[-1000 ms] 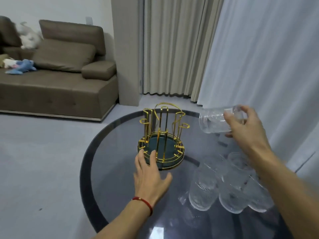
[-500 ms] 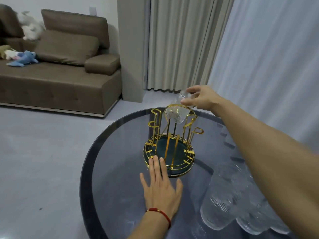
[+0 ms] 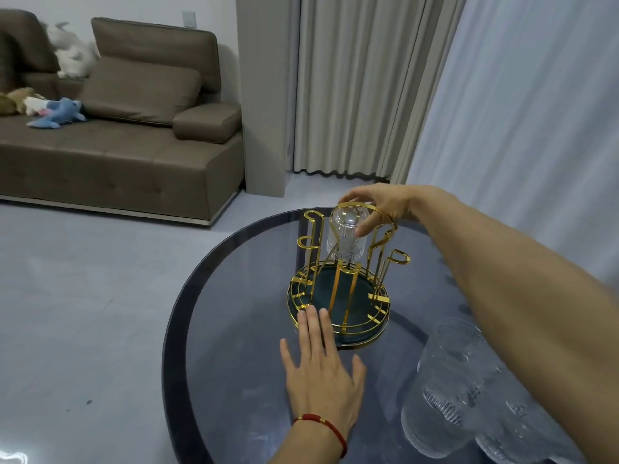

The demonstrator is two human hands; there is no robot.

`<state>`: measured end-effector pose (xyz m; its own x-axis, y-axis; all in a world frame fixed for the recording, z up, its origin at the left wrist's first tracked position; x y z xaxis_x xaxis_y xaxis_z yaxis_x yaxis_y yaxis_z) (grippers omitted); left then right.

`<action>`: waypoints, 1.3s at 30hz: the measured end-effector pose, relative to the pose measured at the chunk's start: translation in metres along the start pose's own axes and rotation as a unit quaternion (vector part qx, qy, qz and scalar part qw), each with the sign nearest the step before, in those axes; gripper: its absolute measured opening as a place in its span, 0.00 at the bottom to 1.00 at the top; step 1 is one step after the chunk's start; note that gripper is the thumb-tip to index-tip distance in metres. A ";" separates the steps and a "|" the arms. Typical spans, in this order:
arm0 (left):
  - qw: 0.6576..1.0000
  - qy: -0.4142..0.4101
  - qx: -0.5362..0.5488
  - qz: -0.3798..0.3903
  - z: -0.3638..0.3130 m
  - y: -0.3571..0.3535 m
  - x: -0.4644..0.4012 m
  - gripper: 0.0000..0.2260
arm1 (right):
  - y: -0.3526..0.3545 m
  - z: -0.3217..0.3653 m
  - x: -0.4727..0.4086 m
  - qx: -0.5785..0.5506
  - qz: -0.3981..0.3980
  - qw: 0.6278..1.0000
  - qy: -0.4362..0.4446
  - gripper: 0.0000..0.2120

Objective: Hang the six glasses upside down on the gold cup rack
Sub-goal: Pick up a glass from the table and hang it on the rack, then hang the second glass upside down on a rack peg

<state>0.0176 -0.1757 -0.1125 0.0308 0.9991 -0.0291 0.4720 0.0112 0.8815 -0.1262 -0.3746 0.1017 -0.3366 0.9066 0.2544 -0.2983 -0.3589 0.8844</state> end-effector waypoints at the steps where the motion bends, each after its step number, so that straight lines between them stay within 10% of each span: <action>1: 1.000 -0.001 -0.001 -0.001 0.000 0.000 0.000 0.38 | 0.000 -0.001 0.001 0.001 0.006 1.000 0.000 0.40; 16: 0.997 0.003 -0.032 0.066 -0.027 0.048 0.022 0.43 | -0.090 -0.020 0.241 0.136 -0.346 0.926 -0.060 0.10; 20: 0.997 -0.052 -0.050 0.012 -0.055 0.075 0.048 0.36 | -0.148 -0.007 0.288 0.175 -0.341 0.915 -0.123 0.25; 25: 0.969 -0.176 0.173 0.024 -0.071 0.075 0.068 0.29 | -0.184 -0.001 0.291 0.290 -0.274 0.902 -0.165 0.40; 30: 0.914 -0.197 0.313 0.164 -0.079 0.067 0.079 0.37 | -0.193 -0.001 0.289 0.327 -0.296 0.881 -0.170 0.40; 39: 0.896 -0.169 0.386 0.140 -0.080 0.074 0.079 0.32 | -0.196 0.004 0.288 0.245 -0.346 0.898 -0.116 0.40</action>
<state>-0.0156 -0.0927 -0.0113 0.4470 0.8872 -0.1144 0.8688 -0.4002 0.2916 -0.1610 -0.0423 0.0026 -0.0103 0.9174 -0.3978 0.0839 0.3972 0.9139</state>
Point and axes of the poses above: each hand's wrist, its own x-axis away from the middle knuckle, its own y-axis out of the back of the hand, z = x × y, the point moved 2 cm from there along -x, towards the middle knuckle, and after that the axes turned 12 degrees about x, right-handed, at the moved point
